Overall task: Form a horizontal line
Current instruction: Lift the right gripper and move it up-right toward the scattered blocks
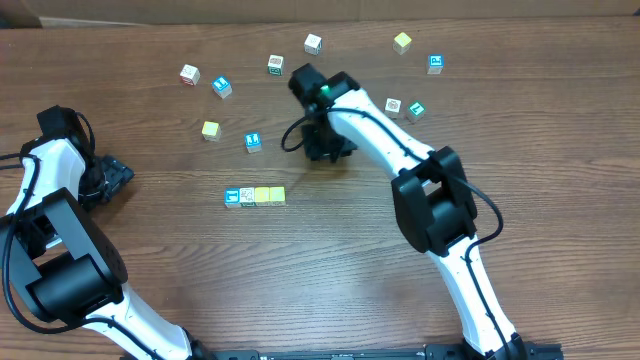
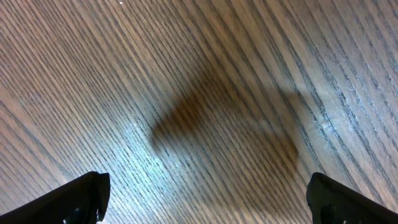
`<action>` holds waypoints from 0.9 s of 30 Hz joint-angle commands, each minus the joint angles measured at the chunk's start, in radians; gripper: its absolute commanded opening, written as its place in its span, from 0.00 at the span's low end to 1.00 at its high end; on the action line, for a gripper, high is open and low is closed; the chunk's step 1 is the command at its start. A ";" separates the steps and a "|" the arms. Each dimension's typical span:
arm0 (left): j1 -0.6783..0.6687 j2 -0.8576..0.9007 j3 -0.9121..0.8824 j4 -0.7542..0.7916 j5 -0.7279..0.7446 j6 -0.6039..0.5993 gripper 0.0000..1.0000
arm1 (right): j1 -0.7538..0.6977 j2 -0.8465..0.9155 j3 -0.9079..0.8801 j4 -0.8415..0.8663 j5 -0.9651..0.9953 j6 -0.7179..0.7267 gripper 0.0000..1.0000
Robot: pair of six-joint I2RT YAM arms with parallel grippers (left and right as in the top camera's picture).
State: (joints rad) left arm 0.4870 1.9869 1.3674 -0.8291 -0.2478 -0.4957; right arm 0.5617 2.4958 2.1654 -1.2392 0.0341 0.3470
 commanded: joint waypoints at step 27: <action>0.003 0.003 -0.005 0.001 -0.010 0.001 1.00 | -0.074 -0.026 -0.004 -0.045 0.017 0.001 1.00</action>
State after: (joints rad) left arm 0.4870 1.9869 1.3674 -0.8291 -0.2478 -0.4957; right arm 0.4850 2.4954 2.1654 -1.2907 0.0307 0.3435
